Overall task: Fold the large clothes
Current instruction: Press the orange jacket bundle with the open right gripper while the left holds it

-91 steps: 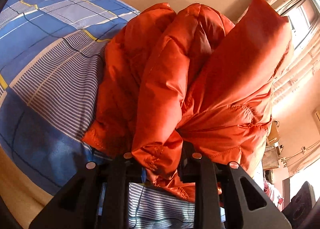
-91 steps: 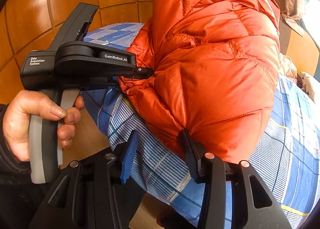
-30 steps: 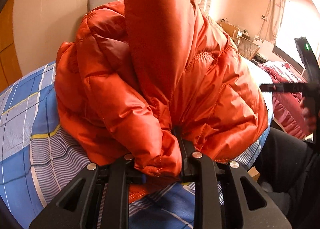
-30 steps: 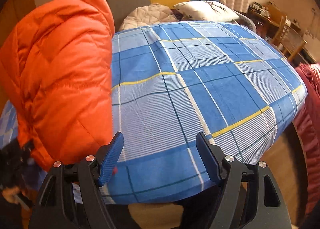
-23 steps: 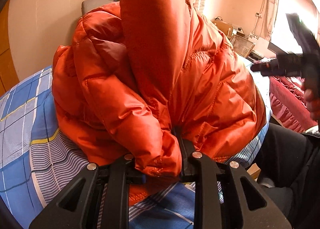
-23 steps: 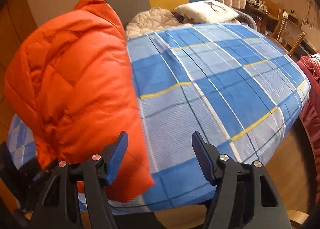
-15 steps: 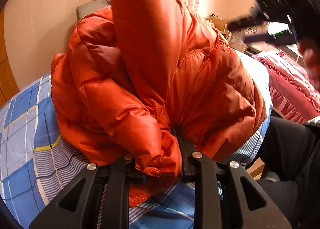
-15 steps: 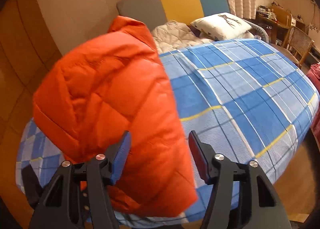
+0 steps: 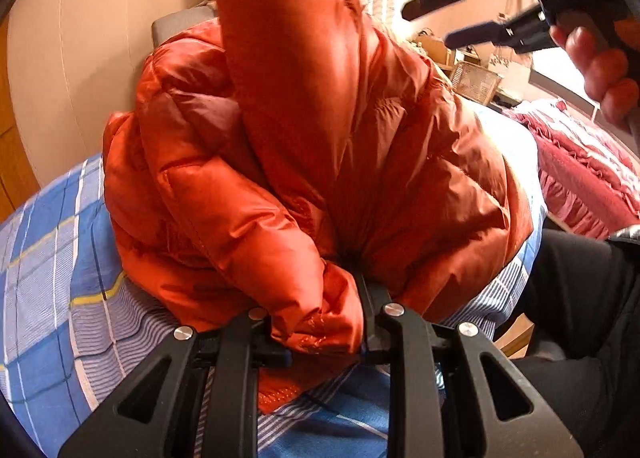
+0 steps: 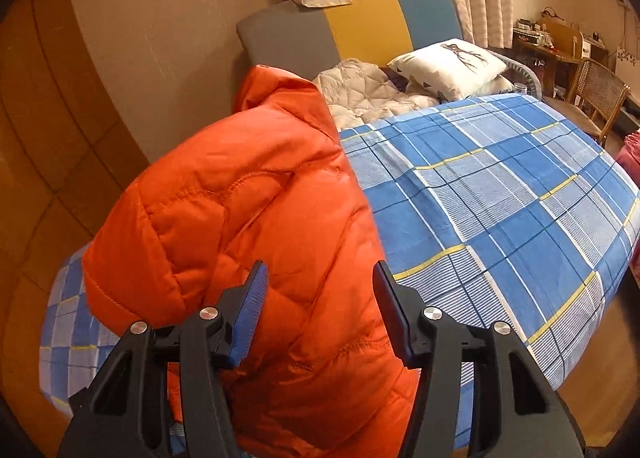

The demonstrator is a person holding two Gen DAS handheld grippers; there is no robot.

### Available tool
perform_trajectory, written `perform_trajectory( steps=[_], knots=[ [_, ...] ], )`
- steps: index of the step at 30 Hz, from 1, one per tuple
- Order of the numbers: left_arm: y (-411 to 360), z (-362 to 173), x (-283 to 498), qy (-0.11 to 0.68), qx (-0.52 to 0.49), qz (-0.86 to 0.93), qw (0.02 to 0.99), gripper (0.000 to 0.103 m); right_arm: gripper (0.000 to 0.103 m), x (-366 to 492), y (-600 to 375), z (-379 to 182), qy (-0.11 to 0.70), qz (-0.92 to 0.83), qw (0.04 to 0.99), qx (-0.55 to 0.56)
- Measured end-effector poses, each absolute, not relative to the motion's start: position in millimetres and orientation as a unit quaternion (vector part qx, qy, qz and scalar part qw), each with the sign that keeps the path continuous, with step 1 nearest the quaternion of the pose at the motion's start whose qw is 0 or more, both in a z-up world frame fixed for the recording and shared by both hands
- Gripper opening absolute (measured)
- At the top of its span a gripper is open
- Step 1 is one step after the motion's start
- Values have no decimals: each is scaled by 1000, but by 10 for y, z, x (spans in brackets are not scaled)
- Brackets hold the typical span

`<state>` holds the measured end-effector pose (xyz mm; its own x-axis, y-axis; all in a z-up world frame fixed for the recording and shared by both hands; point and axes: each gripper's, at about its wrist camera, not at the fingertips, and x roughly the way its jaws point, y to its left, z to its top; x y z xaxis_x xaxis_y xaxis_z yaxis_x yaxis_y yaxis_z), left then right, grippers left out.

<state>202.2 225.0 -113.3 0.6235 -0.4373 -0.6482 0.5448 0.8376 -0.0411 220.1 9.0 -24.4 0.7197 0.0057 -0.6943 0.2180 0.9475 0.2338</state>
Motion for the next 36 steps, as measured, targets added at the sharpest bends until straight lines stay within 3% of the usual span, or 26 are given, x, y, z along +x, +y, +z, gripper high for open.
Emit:
perform_trajectory(
  steps=[13, 23, 36],
  knots=[
    [2270, -1153, 1997, 330, 81, -274, 900, 22, 55, 2586, 275, -36, 336, -34, 932, 130],
    [2294, -1158, 2016, 331, 73, -275, 900, 22, 53, 3269, 601, -410, 423, -12, 903, 78],
    [2308, -1170, 1962, 319, 110, -287, 896, 22, 53, 3326, 740, -543, 442, -12, 896, 43]
  ],
)
